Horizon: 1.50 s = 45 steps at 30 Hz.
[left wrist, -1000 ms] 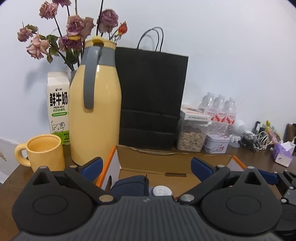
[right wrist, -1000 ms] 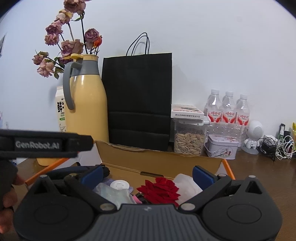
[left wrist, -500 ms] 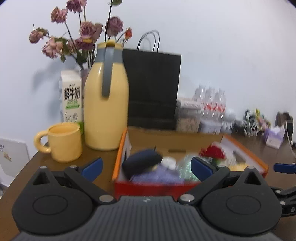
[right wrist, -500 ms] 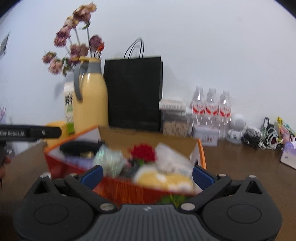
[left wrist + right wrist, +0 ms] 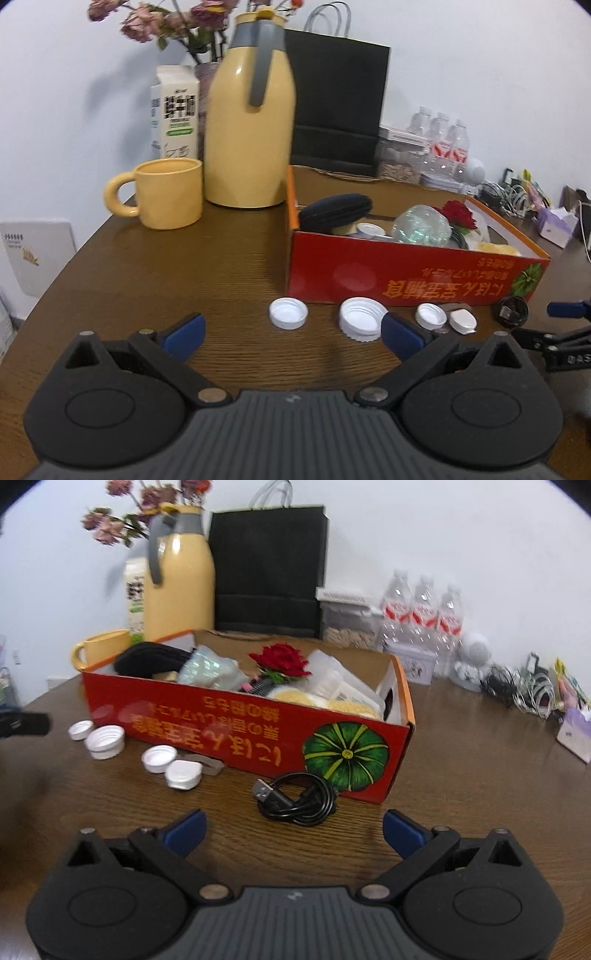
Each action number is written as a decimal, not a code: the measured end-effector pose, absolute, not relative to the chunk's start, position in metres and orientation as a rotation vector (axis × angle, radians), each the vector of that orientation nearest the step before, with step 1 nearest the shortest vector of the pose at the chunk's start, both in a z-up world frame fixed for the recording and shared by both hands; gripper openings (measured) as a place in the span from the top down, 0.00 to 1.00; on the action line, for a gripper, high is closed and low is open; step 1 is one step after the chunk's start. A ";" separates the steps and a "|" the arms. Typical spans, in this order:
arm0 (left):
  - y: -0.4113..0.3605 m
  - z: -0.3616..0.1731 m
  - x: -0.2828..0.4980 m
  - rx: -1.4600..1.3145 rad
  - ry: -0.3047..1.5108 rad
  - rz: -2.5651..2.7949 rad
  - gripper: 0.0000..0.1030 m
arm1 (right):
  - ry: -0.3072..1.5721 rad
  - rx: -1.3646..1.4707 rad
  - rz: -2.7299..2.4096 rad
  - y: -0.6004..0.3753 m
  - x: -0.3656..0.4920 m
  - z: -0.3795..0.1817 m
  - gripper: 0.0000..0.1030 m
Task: Organize objects
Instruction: 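Withdraw both tools from the box toward the caps and black cable, then grasp the black coiled cable with the right tool while the left tool grasps a white cap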
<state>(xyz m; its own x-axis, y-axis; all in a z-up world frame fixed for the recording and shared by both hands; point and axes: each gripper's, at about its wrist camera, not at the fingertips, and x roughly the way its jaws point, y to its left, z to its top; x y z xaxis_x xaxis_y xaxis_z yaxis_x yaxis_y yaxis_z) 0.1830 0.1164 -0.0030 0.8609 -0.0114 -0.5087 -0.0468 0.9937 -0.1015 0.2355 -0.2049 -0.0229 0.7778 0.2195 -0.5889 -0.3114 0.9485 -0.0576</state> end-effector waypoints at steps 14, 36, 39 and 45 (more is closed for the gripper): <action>0.119 -0.005 0.185 -0.125 0.534 0.045 0.00 | 0.646 -0.075 0.297 -0.193 0.257 -0.027 0.45; 0.123 -0.019 0.211 -0.114 0.609 0.134 0.00 | 0.403 -0.120 0.325 -0.190 0.218 -0.008 0.46; 0.126 -0.021 0.222 -0.116 0.635 0.163 0.00 | 0.399 -0.115 0.330 -0.191 0.217 -0.008 0.46; 0.123 -0.024 0.239 -0.105 0.660 0.191 0.00 | 0.399 -0.117 0.338 -0.190 0.216 -0.007 0.46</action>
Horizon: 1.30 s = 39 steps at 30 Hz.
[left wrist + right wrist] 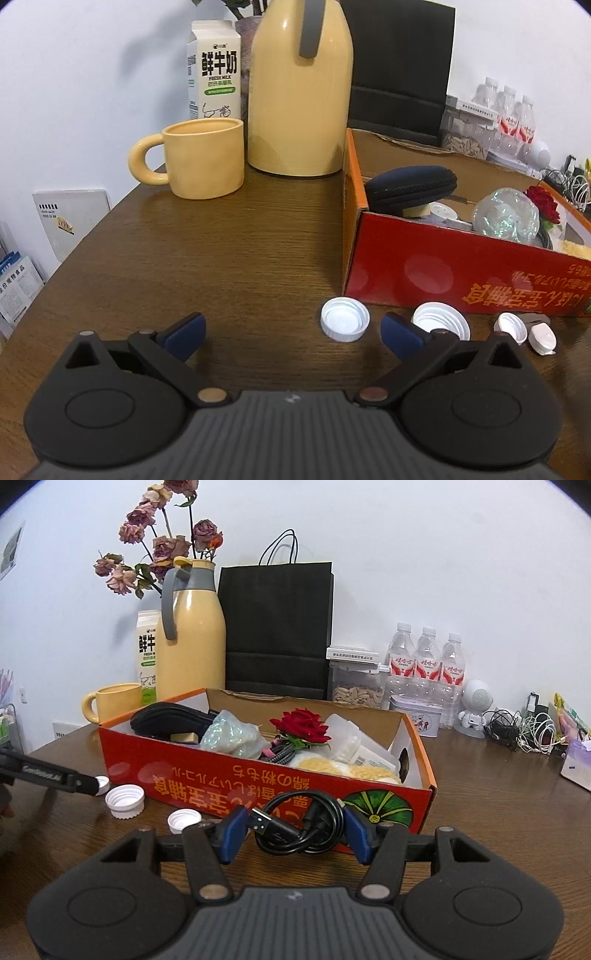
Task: Organize objects
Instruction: 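Grasp the black coiled cable with the right tool while the left tool grasps a white cap, then drop the white cap into the box with the left tool while the right tool drops the cable in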
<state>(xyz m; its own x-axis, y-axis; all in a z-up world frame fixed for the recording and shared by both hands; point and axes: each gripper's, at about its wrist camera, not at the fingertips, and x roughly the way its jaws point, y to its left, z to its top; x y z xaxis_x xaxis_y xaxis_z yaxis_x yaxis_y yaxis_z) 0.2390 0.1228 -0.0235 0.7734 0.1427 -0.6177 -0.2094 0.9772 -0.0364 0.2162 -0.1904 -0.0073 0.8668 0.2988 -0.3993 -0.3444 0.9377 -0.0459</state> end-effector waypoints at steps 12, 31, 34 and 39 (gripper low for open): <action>0.107 -0.024 0.247 -0.049 0.655 0.187 0.49 | 0.401 -0.116 0.337 -0.190 0.216 -0.007 0.45; 0.107 0.002 0.221 -0.079 0.539 0.168 0.72 | 0.382 -0.126 0.334 -0.189 0.213 -0.007 0.45; 0.103 0.016 0.213 -0.097 0.488 0.153 0.72 | 0.365 -0.132 0.352 -0.187 0.210 -0.003 0.45; 0.086 0.044 0.212 -0.090 0.421 0.086 0.72 | 0.321 -0.141 0.395 -0.177 0.210 0.015 0.45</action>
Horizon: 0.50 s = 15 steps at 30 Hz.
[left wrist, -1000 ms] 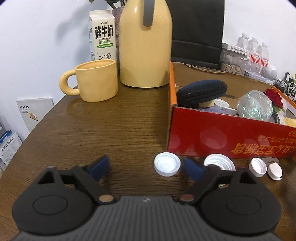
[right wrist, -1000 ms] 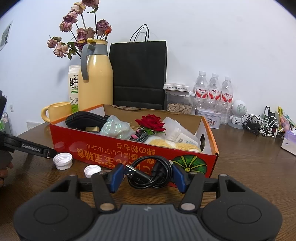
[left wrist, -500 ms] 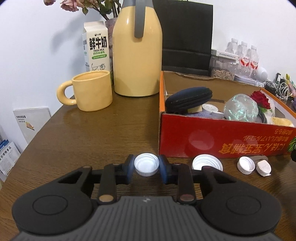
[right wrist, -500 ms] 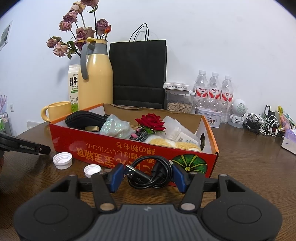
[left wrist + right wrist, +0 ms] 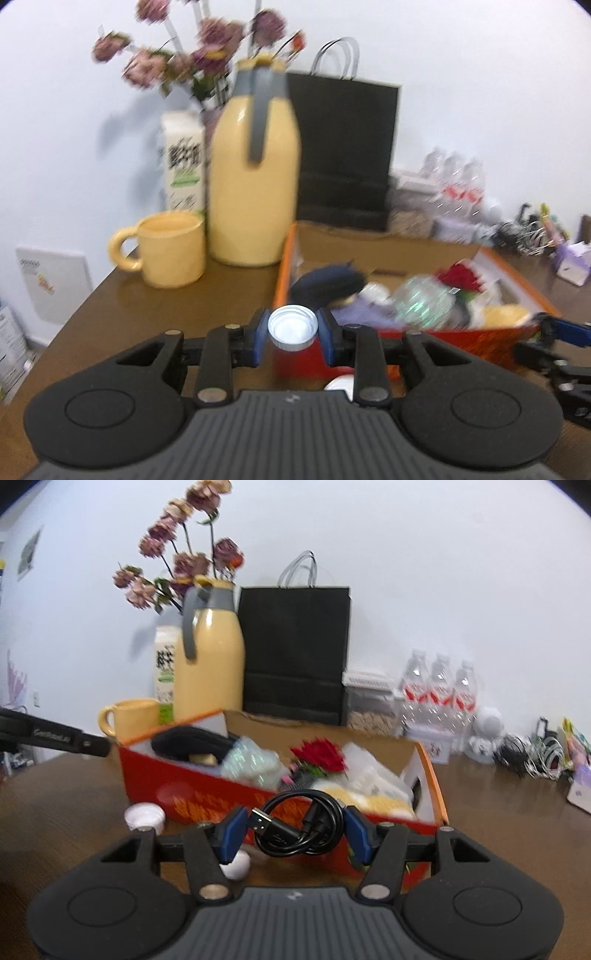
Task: Organize objects
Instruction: 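Drop the white cap into the box with the left tool while the right tool drops the cable in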
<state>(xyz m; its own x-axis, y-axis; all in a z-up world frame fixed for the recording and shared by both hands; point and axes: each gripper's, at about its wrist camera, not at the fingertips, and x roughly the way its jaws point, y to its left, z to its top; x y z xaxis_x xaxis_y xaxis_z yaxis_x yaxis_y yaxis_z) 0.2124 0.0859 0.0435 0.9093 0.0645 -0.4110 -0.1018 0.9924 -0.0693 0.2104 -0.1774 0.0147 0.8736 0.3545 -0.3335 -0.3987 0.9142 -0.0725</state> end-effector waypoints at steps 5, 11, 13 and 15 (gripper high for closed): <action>0.066 0.067 0.226 -0.068 0.357 0.046 0.72 | 0.269 -0.176 0.409 -0.159 0.224 0.037 0.45; 0.048 0.078 0.253 -0.087 0.318 0.018 0.72 | 0.263 -0.175 0.403 -0.133 0.259 0.045 0.45; 0.046 0.077 0.265 -0.102 0.319 0.017 0.72 | 0.263 -0.167 0.396 -0.127 0.272 0.045 0.46; 0.046 0.075 0.276 -0.111 0.324 0.017 0.72 | 0.261 -0.166 0.384 -0.123 0.284 0.044 0.45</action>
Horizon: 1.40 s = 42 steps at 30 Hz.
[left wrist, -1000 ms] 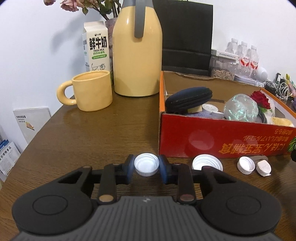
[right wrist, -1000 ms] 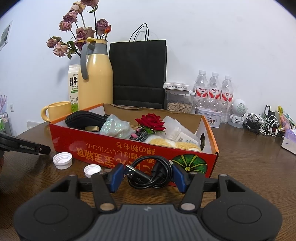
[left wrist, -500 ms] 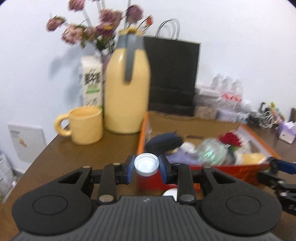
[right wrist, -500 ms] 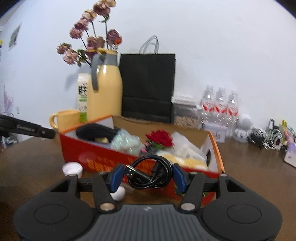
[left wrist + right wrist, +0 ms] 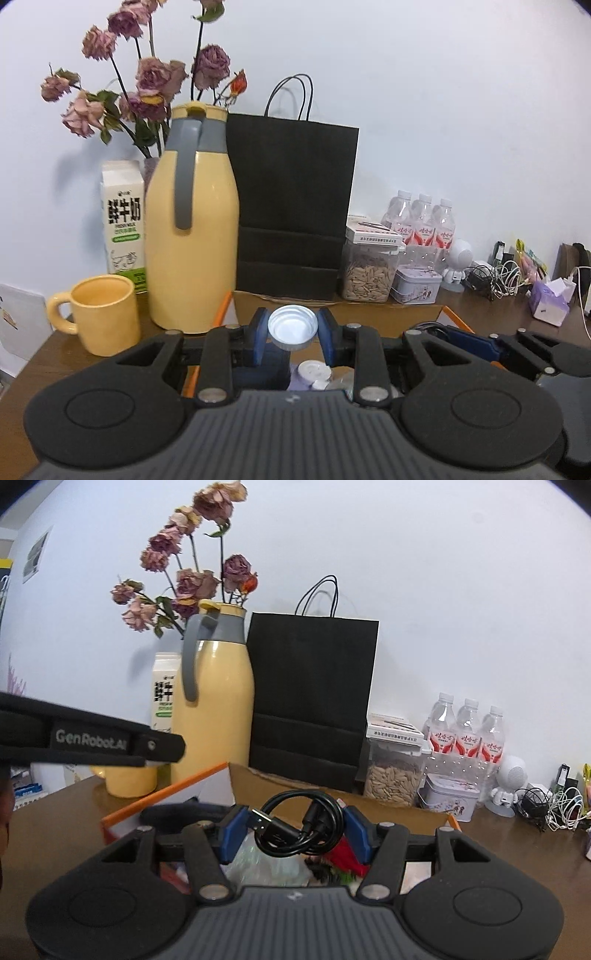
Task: Organize objects
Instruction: 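Drop the white cap into the box with the left tool while the right tool drops the cable in, then withdraw both tools from the box toward the white caps on the table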
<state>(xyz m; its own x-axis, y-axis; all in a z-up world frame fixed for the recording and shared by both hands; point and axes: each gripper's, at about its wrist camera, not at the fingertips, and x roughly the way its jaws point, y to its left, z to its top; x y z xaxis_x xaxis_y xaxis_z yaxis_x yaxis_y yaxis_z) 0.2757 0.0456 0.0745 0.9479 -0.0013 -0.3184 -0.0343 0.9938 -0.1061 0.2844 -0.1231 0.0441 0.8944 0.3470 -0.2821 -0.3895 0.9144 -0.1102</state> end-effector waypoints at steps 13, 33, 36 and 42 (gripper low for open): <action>0.041 0.055 0.335 -0.083 0.379 0.001 0.71 | 0.306 -0.114 0.356 -0.126 0.349 0.034 0.45; 0.045 0.052 0.332 -0.066 0.354 0.049 0.00 | 0.341 -0.130 0.311 -0.132 0.347 0.028 0.00; 0.044 0.054 0.328 -0.063 0.344 0.047 0.00 | 0.337 -0.134 0.309 -0.134 0.343 0.029 0.00; 0.046 0.063 0.311 -0.073 0.317 0.037 0.00 | 0.319 -0.143 0.309 -0.141 0.324 0.033 0.00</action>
<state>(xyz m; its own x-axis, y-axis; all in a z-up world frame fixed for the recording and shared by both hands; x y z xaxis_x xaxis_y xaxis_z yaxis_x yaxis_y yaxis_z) 0.3107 0.0463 0.0626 0.9494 0.0248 -0.3132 -0.0476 0.9967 -0.0655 0.3239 -0.1414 0.0333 0.9031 0.2752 -0.3296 -0.3202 0.9431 -0.0898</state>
